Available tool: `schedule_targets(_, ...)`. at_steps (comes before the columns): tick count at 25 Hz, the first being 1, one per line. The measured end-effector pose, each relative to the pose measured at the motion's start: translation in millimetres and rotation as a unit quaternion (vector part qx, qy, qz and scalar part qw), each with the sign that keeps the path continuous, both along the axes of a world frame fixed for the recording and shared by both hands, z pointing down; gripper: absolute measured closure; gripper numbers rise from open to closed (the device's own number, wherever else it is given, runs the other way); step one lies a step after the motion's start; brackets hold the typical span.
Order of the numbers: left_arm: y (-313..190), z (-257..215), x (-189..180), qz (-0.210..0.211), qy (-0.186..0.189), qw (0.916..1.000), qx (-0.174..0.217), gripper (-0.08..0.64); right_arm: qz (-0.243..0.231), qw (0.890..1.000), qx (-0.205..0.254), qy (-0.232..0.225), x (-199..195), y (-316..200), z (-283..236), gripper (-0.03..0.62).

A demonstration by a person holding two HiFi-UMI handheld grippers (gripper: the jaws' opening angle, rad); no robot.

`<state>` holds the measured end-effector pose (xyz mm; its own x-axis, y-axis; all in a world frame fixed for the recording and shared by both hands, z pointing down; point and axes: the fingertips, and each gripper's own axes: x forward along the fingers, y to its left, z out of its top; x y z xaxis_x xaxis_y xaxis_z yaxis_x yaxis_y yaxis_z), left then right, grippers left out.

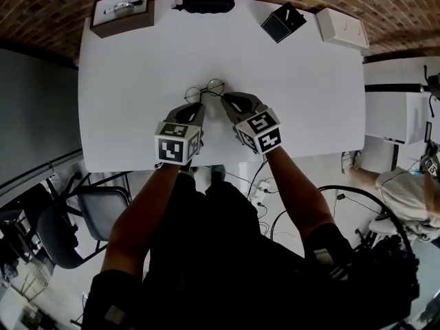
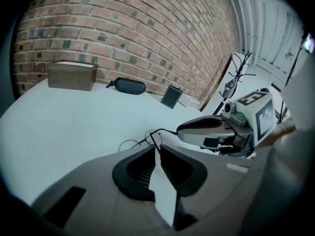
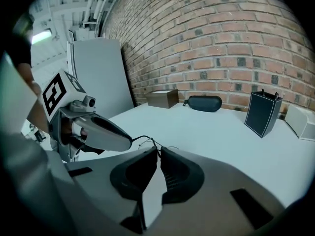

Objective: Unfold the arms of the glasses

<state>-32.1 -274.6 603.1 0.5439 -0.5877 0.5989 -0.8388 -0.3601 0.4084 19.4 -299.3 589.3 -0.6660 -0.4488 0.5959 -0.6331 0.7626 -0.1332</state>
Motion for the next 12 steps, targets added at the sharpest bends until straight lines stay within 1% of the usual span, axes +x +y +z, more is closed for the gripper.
schedule_targets(3,-1,-14,6,0.008,0.030,0.9994,0.011,0.518,-0.026,0.999,-0.006,-0.027,-9,7,-9,0.566)
schedule_targets(6,-1,-26,14,0.020,0.087,0.9961,0.001,0.518,-0.058,0.997,-0.009,-0.041,-18,16,-15,0.566)
schedule_targets(8,-1,-33,16,0.028,0.112,0.9933,-0.003,0.518,-0.077,0.996,-0.010,-0.044,-22,23,-15,0.568)
schedule_targets(12,5,-36,20,0.054,0.121,0.9912,-0.007,0.518,-0.101,0.994,-0.006,-0.045,-24,33,-11,0.568)
